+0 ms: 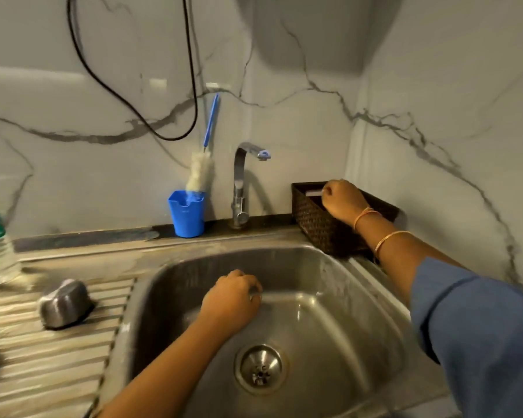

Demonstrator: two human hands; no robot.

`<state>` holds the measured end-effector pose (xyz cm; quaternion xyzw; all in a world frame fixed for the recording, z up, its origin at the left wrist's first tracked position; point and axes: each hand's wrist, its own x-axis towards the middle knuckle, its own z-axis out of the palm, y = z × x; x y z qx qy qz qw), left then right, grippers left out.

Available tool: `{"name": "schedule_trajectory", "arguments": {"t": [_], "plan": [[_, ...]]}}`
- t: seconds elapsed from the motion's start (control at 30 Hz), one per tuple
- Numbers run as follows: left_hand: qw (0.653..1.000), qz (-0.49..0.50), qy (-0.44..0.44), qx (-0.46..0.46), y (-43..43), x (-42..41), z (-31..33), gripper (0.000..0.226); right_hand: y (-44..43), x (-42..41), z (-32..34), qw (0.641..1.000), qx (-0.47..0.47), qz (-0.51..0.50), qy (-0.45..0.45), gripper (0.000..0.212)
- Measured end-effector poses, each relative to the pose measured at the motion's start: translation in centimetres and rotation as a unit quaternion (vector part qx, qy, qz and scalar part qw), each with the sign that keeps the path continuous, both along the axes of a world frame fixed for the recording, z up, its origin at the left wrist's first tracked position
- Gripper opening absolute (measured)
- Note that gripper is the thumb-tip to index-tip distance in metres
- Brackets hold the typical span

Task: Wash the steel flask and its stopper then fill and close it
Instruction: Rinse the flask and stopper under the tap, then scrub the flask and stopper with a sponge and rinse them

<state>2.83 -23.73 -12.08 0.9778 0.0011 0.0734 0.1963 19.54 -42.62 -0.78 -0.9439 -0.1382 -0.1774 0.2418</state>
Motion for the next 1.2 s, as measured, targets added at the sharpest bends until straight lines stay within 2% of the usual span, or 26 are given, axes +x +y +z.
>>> {"name": "schedule_trajectory", "arguments": {"t": [0.07,0.13,0.23,0.33,0.47,0.57,0.63,0.8,0.9,1.0,1.13,1.2], "plan": [[1.000,-0.013,0.009,0.006,-1.1,1.5,0.0,0.029,-1.5,1.7,-0.1,0.998,0.000,-0.019,0.061,0.028],[1.000,-0.021,0.007,0.008,-2.1,3.2,0.2,0.031,-2.4,3.3,-0.2,0.991,-0.045,-0.024,0.127,0.028],[0.999,-0.029,-0.021,0.001,-3.5,6.0,1.7,0.041,-3.1,6.0,-0.5,0.979,-0.112,-0.024,0.171,0.030],[0.997,-0.046,-0.064,-0.025,-5.4,8.8,3.7,0.056,-3.2,8.3,-1.2,0.961,-0.174,-0.018,0.213,0.022],[0.989,-0.100,-0.059,-0.096,-8.3,12.3,5.0,0.075,-2.8,9.7,-2.1,0.943,-0.192,-0.004,0.271,0.027],[0.989,-0.112,-0.016,-0.094,-9.9,14.7,4.8,0.082,-2.5,9.8,-1.9,0.925,-0.200,-0.021,0.321,0.048],[0.991,-0.106,-0.024,-0.077,-10.6,15.8,4.5,0.077,-2.2,9.6,-1.6,0.916,-0.201,-0.038,0.346,0.062],[0.993,-0.072,-0.085,-0.046,-10.6,16.8,4.1,0.057,-1.6,9.5,-1.8,0.911,-0.238,-0.084,0.325,0.065],[0.993,-0.079,-0.078,-0.029,-10.4,16.6,4.2,0.055,-1.1,10.4,-2.5,0.909,-0.257,-0.093,0.315,0.055],[0.994,-0.092,-0.062,-0.014,-10.0,16.6,4.3,0.055,-1.0,10.7,-2.7,0.911,-0.258,-0.085,0.310,0.054],[0.994,-0.103,-0.019,-0.005,-9.8,16.3,4.5,0.060,-1.3,10.5,-2.8,0.937,-0.241,-0.057,0.245,0.045],[0.994,-0.107,-0.003,0.004,-9.7,16.0,4.9,0.062,-1.8,10.5,-2.9,0.956,-0.198,-0.063,0.208,0.041]]}}
